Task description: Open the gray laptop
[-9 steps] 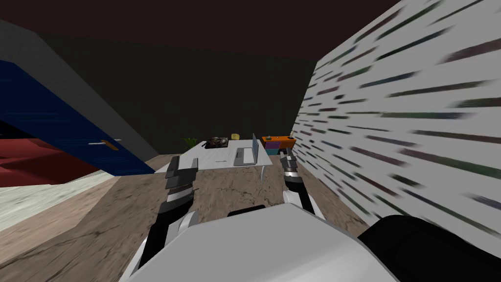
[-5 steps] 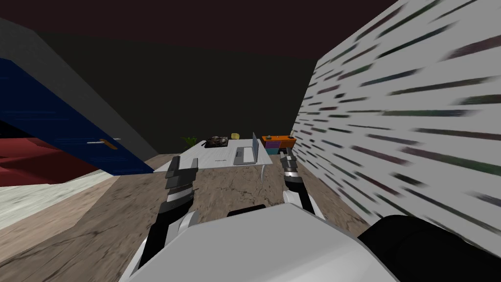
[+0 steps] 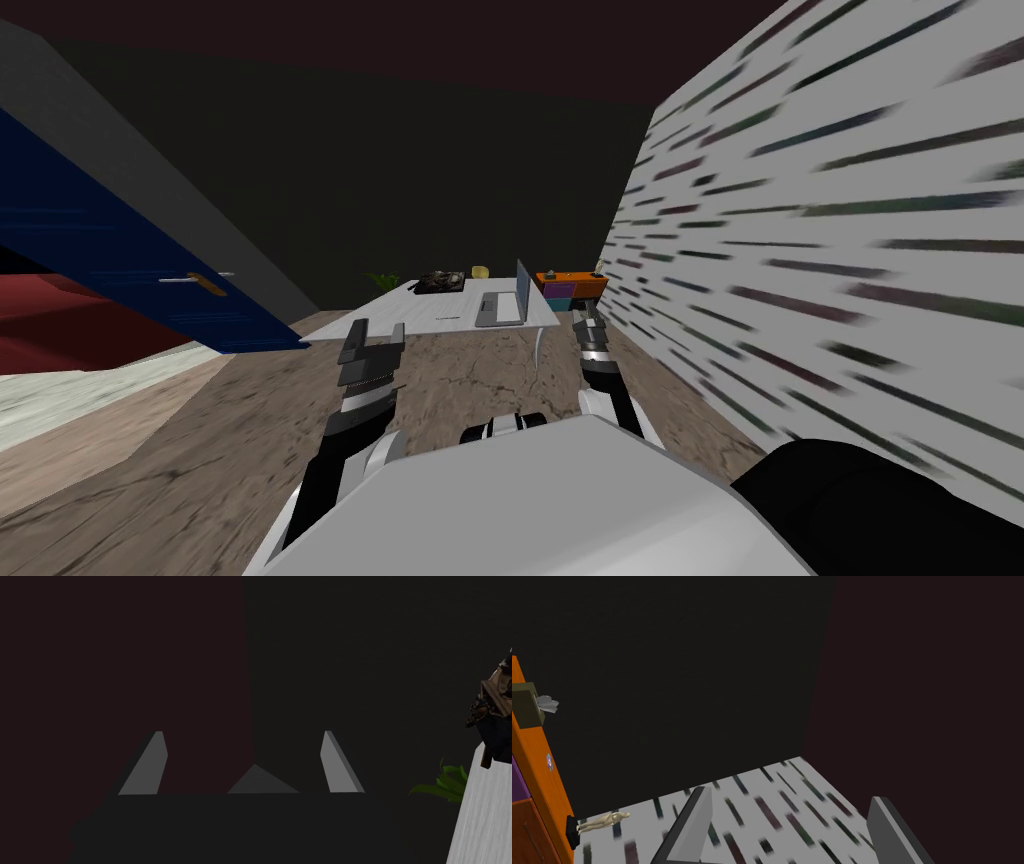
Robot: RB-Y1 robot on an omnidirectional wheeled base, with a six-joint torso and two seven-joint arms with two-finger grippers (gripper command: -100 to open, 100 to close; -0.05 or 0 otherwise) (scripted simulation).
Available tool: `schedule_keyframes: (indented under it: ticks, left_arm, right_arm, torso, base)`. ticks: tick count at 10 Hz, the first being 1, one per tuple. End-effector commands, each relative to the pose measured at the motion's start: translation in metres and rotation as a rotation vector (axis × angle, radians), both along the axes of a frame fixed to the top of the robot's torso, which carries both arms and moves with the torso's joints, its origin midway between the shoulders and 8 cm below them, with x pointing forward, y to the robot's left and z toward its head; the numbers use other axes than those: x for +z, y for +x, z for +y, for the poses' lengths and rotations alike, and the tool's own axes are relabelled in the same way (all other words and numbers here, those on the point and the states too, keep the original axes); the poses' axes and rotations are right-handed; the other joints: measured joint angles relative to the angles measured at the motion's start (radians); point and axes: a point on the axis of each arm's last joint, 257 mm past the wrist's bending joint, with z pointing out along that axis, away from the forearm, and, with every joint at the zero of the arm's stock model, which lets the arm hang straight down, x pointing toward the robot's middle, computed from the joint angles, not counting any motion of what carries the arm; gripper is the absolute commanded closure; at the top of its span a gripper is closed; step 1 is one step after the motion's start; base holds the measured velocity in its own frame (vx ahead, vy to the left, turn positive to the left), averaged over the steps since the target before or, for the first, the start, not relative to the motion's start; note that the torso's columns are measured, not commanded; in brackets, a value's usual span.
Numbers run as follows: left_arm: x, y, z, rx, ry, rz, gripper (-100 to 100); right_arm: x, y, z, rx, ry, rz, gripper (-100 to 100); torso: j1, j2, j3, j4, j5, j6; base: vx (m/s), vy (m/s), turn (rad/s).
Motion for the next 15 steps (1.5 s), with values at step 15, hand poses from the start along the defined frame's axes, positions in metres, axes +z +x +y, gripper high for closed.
schedule_keyframes:
  ticks: [15]
  left_arm:
    - [0.0,0.0,0.0,0.0,0.0,0.001,0]
  right_arm:
    - [-0.042,-0.036,-0.08,-0.207,-0.794,0.373,-100]
  torso:
    - [0.0,0.12,-0.242,0.121,0.0,0.0]
  base:
    - [0.057,0.054,0.016]
